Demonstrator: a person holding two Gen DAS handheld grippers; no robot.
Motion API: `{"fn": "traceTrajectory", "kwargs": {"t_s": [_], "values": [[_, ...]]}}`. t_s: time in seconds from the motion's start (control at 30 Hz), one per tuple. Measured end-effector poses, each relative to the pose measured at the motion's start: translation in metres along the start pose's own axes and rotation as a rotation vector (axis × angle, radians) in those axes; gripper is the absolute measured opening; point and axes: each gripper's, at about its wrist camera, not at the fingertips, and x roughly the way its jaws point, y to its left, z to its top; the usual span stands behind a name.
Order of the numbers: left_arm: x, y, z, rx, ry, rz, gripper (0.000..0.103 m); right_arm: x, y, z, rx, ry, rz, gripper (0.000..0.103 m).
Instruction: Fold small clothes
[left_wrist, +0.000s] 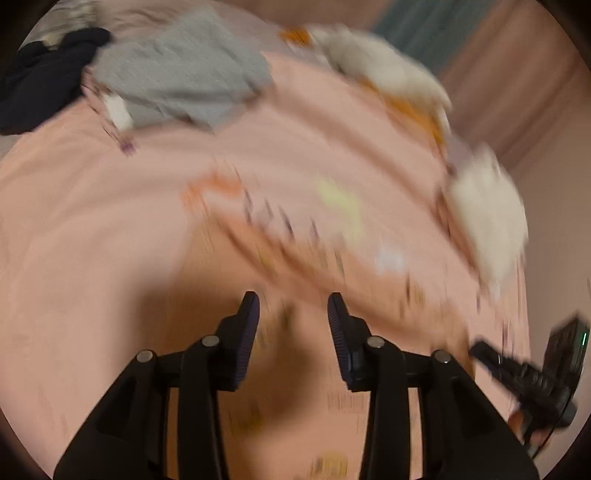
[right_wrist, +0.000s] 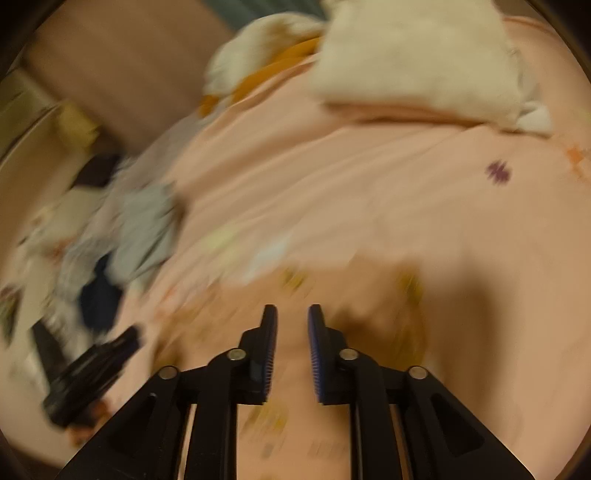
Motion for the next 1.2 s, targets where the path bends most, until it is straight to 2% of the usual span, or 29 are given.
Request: {"fn": "traceTrajectory", "kwargs": {"t_s": [0.1,0.13,0.17,0.3,0.33,0.4,0.43,0.47,0.53,0.57,0.6,0.67,0.73,0.8,0.87,0.93,1.0,1.07,1.13,1.2], "values": [[0.02,-0.013,-0.024,0.032,0.051,0.037,0.036,0.003,0.005,-0.028,-0.059,0.024,-0.115,0.02],[0.03,-0.014,-0.027,0.019,0.06,0.044,0.036,0.011,0.003,-0.036,-0.066,0.038,-0.156,0.02],[0.038,-0.014,-0.026,0.0,0.053,0.04,0.036,0.018,0.0,-0.039,-0.05,0.052,-0.16,0.02],[0.063,-0.02,0.004,0.031,-0.016,0.101,0.036,0.038,-0.017,-0.021,0.018,0.032,-0.116,0.02],[0.075,-0.021,0.021,0.03,-0.023,0.151,0.036,0.049,-0.018,-0.006,0.022,0.018,-0.123,0.02],[0.083,-0.016,0.048,-0.022,-0.024,0.197,0.033,0.063,-0.018,0.017,0.008,0.007,-0.155,0.017],[0.08,-0.009,0.061,-0.077,-0.035,0.182,0.033,0.069,-0.015,0.031,0.013,-0.015,-0.19,0.017],[0.07,0.001,0.069,-0.131,-0.057,0.134,0.033,0.063,-0.015,0.038,0.022,-0.042,-0.212,0.017],[0.046,0.016,0.074,-0.167,-0.118,0.062,0.036,0.039,-0.016,0.044,0.006,-0.122,-0.235,0.017],[0.035,0.019,0.072,-0.159,-0.137,0.062,0.036,0.029,-0.017,0.043,-0.015,-0.148,-0.236,0.018],[0.023,0.022,0.068,-0.141,-0.147,0.076,0.037,0.016,-0.018,0.039,-0.032,-0.168,-0.237,0.018],[0.004,0.027,0.05,-0.101,-0.13,0.107,0.044,-0.009,-0.022,0.024,-0.045,-0.167,-0.232,0.026],[-0.011,0.035,0.027,-0.098,-0.072,0.1,0.063,-0.024,-0.027,0.01,-0.033,-0.137,-0.24,0.039],[-0.022,0.042,0.0,-0.124,-0.01,0.071,0.066,-0.038,-0.029,-0.006,0.007,-0.126,-0.196,0.048],[-0.036,0.051,-0.032,-0.163,0.04,0.042,0.072,-0.049,-0.03,-0.024,0.062,-0.097,-0.141,0.063],[-0.049,0.057,-0.065,-0.202,0.075,0.012,0.085,-0.053,-0.025,-0.046,0.131,-0.091,-0.127,0.086],[-0.057,0.06,-0.09,-0.24,0.109,-0.026,0.085,-0.064,-0.027,-0.074,0.193,-0.104,-0.125,0.092],[-0.059,0.058,-0.113,-0.27,0.176,-0.1,0.085,-0.067,-0.027,-0.094,0.226,-0.079,-0.125,0.092],[-0.055,0.051,-0.129,-0.294,0.234,-0.219,0.086,-0.067,-0.031,-0.111,0.264,-0.06,-0.119,0.092],[-0.046,0.039,-0.138,-0.289,0.258,-0.308,0.087,-0.062,-0.032,-0.117,0.307,-0.045,-0.097,0.092]]}}
